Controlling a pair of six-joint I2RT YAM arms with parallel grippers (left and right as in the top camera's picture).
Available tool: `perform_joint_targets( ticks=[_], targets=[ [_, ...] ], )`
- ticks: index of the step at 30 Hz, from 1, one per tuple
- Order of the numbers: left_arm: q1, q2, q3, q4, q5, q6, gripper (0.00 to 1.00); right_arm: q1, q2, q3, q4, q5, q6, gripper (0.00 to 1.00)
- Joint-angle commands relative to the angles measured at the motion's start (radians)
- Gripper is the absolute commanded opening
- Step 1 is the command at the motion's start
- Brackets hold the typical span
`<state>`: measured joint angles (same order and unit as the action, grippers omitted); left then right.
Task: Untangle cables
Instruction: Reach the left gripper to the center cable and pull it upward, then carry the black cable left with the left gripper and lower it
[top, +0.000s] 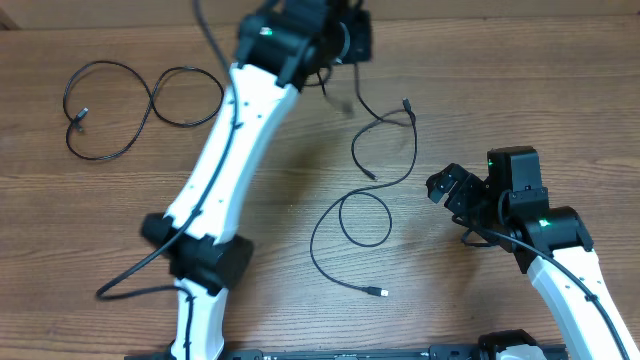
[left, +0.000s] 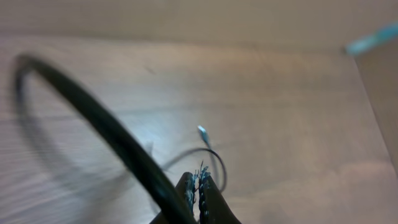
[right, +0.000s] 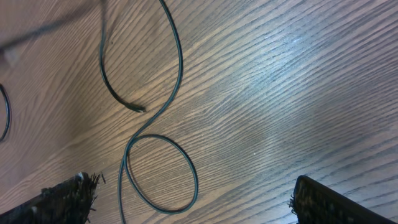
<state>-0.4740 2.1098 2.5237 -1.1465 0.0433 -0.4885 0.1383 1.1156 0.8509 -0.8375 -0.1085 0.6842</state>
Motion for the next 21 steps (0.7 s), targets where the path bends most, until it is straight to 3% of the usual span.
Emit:
perform_joint_targets(
  ticks=[1,5,8,16,21],
  targets=[
    [0.061,-0.180,0.042,-0.014,-0.232,0.041,0.04,0.003,-0.003,0.020,0.005,-0.005,-0.005,1.00],
    [0.136,-0.277,0.042,-0.071,-0.449,0.040,0.04,0.003,-0.003,0.020,0.005,-0.005,-0.005,1.00],
    [0.195,-0.329,0.042,-0.135,-0.524,0.040,0.04,0.003,-0.003,0.020,0.005,-0.005,-0.005,1.00],
    [0.445,-0.404,0.042,-0.314,-0.556,0.006,0.04,0.003,-0.003,0.020,0.005,-0.005,-0.005,1.00],
    [0.645,-0.401,0.042,-0.414,-0.631,-0.133,0.04,0.003,-0.003,0.020,0.005,-0.005,-0.005,1.00]
  ],
)
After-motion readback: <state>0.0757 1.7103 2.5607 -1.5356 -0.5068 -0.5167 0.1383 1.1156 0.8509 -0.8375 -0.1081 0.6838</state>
